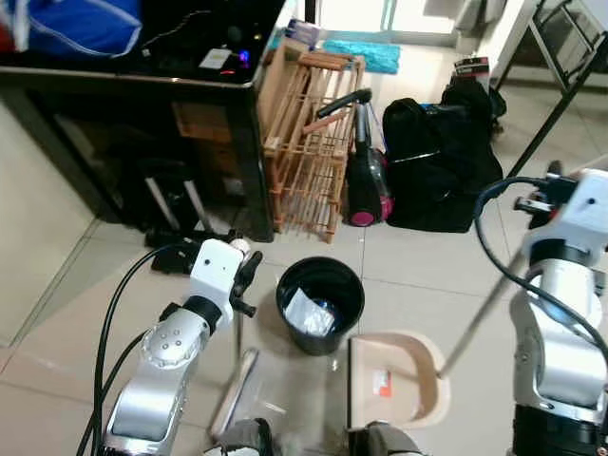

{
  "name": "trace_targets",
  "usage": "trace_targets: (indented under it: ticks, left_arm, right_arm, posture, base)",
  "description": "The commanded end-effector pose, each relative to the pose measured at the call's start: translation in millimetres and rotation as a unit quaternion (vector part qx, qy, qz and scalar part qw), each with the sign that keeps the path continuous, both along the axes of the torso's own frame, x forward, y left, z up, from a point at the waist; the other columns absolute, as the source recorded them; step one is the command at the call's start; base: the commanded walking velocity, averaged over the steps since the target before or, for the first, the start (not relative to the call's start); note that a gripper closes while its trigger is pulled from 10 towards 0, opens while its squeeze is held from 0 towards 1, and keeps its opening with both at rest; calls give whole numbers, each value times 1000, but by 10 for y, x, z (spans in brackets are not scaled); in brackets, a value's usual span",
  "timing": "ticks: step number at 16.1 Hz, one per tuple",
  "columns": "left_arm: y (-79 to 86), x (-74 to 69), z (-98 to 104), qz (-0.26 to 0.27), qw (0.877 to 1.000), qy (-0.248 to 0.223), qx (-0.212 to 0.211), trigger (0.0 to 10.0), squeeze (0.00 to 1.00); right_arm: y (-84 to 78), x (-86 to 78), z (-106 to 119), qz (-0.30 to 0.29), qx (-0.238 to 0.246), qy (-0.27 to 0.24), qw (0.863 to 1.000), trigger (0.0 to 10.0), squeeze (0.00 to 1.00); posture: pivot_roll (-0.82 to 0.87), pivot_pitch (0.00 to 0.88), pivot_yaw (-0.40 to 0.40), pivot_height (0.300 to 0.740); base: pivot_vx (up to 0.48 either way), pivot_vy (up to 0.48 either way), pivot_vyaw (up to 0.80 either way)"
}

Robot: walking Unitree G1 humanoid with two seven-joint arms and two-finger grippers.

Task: Sweep floor

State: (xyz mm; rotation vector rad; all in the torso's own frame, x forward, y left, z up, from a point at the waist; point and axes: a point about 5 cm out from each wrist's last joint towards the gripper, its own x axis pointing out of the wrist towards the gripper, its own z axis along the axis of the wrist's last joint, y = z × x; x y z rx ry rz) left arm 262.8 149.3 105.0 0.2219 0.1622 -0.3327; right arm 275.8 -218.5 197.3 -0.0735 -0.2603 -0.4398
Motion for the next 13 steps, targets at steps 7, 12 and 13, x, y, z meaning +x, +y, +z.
trace_targets:
  ticks: [7,12,13]
  left_arm:
    - [-18,56,111,2,1000,-23,9,10000,0]
    - [88,83,160,42,998,-47,11,10000,0]
    - [107,85,156,50,997,-49,16,10000,0]
  right_arm:
    - [122,-112,-120,18,29,10,999,10000,0]
    - [174,-193,-92,25,44,-28,998,10000,0]
    - [182,-196,-124,29,45,-22,998,10000,0]
  posture:
    - [-49,140,14,740]
    - [-36,158,9,740]
    - [-26,168,7,740]
  base:
    - [-199,0,0]
    - [0,0,0]
    - [0,0,0]
